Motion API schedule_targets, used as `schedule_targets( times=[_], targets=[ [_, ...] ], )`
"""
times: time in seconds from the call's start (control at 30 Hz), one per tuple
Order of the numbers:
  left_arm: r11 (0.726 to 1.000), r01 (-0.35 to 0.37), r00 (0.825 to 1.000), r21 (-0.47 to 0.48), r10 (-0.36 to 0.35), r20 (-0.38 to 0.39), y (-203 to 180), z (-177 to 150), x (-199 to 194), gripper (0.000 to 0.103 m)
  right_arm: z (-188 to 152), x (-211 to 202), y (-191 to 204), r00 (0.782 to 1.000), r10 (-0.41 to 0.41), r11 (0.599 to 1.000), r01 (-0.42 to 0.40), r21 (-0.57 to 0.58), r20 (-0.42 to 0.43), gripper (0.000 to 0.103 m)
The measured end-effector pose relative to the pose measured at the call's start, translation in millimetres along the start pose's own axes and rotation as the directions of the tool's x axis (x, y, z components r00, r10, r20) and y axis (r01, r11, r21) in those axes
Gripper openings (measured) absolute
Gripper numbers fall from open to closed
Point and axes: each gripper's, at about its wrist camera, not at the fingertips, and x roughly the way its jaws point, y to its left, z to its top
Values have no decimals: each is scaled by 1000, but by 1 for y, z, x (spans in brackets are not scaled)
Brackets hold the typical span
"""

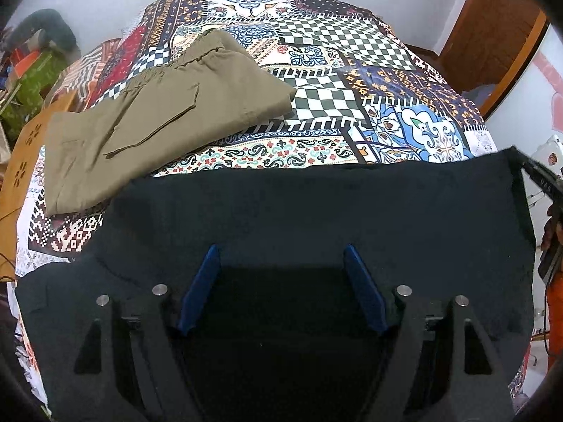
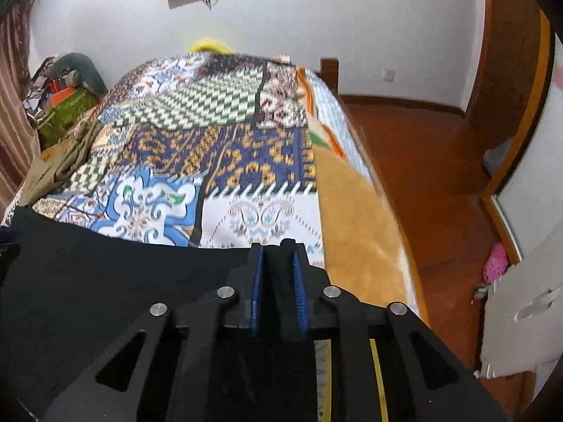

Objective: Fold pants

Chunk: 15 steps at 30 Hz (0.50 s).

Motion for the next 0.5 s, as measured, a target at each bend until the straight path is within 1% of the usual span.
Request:
schedule_targets(
  times=[0.07,0.17,0.2,0.23,0.27,0.33,0.4,0.47,0.5],
  targets=[
    [1000,-3,1000,-2,3,0,0,-1,-1,74,5,0,-1,1000,-8,1000,8,5,13,12],
    [1000,-8,1000,-8,8,1,1,-2,-5,74,9,9,-5,999,-38,999,38,19,-1,10],
    [1000,-10,1000,-11,10,5,2,-3,-8,74,9,13,-6,999,-52,998,53,21,-16,9],
    [1000,-11,1000,-14,11,12,3,-5,-12,74,7,22,-8,995,-80,997,81,19,-57,9],
    [1000,-13,1000,-18,14,22,5,-6,-17,74,6,26,-11,993,-84,996,86,26,-80,9],
    [999,-16,998,-38,18,56,14,-9,-34,74,3,31,-17,988,-68,996,76,53,-138,9],
    [998,-25,996,-61,31,86,25,-11,-49,74,4,24,-17,987,-67,995,76,58,-144,9],
    [995,-47,991,-91,58,123,42,-14,-69,74,9,10,-10,990,-63,997,69,40,-124,14],
    [993,-55,989,-102,69,134,49,-16,-75,74,14,2,-4,993,-43,998,47,34,-110,24]
  ],
)
